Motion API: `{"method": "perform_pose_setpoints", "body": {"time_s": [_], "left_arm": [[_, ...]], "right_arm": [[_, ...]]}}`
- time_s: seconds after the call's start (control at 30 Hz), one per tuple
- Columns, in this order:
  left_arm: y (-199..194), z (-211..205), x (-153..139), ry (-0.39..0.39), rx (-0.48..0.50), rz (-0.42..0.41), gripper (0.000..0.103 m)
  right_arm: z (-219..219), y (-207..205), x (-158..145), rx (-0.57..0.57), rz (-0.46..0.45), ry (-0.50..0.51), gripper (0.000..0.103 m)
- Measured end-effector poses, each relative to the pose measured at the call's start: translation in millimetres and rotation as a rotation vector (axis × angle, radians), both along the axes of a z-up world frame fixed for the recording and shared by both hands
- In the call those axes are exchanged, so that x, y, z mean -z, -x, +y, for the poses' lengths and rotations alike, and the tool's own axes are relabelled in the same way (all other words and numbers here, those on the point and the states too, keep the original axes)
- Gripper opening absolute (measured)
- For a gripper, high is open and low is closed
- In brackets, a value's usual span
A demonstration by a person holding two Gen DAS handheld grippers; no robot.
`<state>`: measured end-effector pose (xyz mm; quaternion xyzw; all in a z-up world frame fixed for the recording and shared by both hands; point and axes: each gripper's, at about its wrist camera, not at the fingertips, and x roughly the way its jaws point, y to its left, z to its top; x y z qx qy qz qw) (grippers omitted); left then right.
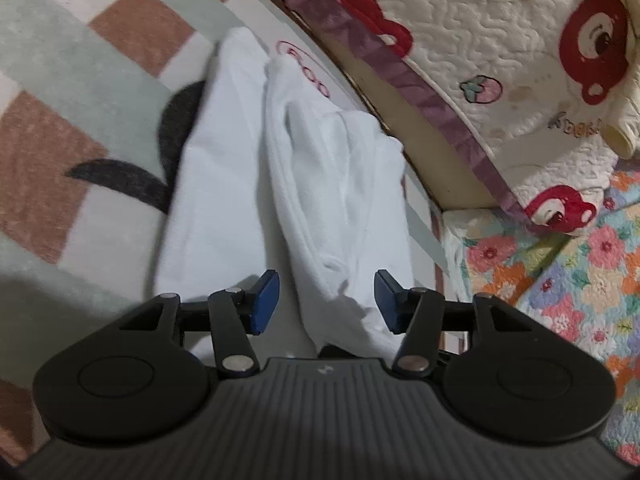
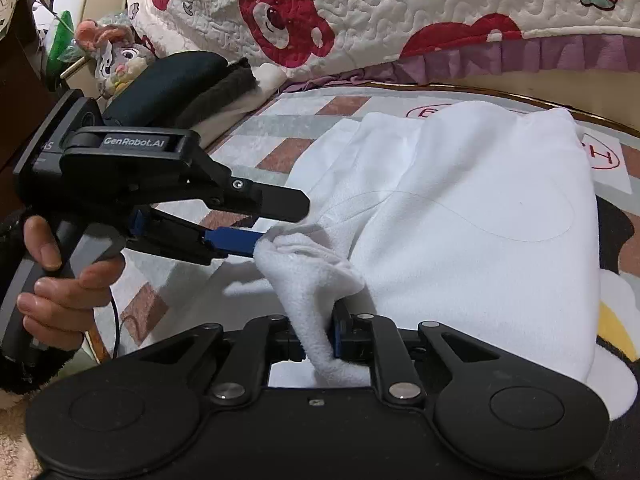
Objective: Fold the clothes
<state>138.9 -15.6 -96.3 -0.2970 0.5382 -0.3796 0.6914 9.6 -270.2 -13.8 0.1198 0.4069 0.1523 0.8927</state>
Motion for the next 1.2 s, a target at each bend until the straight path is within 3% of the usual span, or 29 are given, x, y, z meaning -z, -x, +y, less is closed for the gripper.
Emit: {"method": "perform_pose_setpoints", "body": {"time_s": [0.17, 0.3, 0.37, 0.43, 0.53, 0.67, 0.73, 0.8, 0.9, 1.0, 1.03, 1.2], "left_arm": [[0.4, -10.3, 15.4, 0.097, -0.049, 0.033, 0.057], [2.9, -14.3, 22.2, 0.062, -0.060, 0.040, 0.043], [8.2, -20.2, 15.7, -0.007, -0.030, -0.032, 0.021], [15.4, -28.5, 5.9, -0.078, 0.000, -0.133, 0.014], [25.9, -40.2, -11.7, -0.177, 0.029, -0.282, 0.010], [34.3, -28.1, -55.1, -0.173, 0.006, -0.420, 0.010], [35.0, -20.7, -67.2, -0.202, 0.024, -0.498, 0.010], [29.4, -20.1, -50.9, -0.285, 0.025, -0.460, 0.010], [21.7, -17.8, -23.6, -0.382, 0.000, -0.343, 0.010], [23.0, -16.9, -31.0, -0.379, -0.018, -0.348, 0.010], [25.0, -18.4, -37.6, -0.384, -0.018, -0.368, 0.010], [33.6, -19.5, -53.8, -0.442, -0.015, -0.392, 0.010]], "right_arm": [[1.7, -2.4, -0.7, -0.005, -0.019, 0.002, 0.017], [4.6, -0.7, -3.7, -0.023, -0.051, 0.001, 0.018], [7.4, 2.6, -10.4, -0.040, -0.077, 0.005, 0.017], [10.3, 5.8, -18.0, -0.057, -0.101, 0.010, 0.017], [14.7, 10.5, -29.5, -0.083, -0.137, 0.019, 0.017], [20.6, 16.9, -44.8, -0.117, -0.185, 0.031, 0.018], [22.5, 20.1, -53.4, -0.140, -0.183, 0.053, 0.025], [22.1, 23.5, -64.4, -0.179, -0.117, 0.115, 0.048], [19.1, 33.7, -72.2, -0.199, -0.036, 0.284, 0.049], [13.7, 52.6, -60.3, -0.182, 0.016, 0.517, 0.050], [9.6, 58.5, -54.4, -0.166, 0.033, 0.550, 0.050], [-23.7, 69.0, -35.2, -0.050, 0.133, 0.388, 0.054]]}}
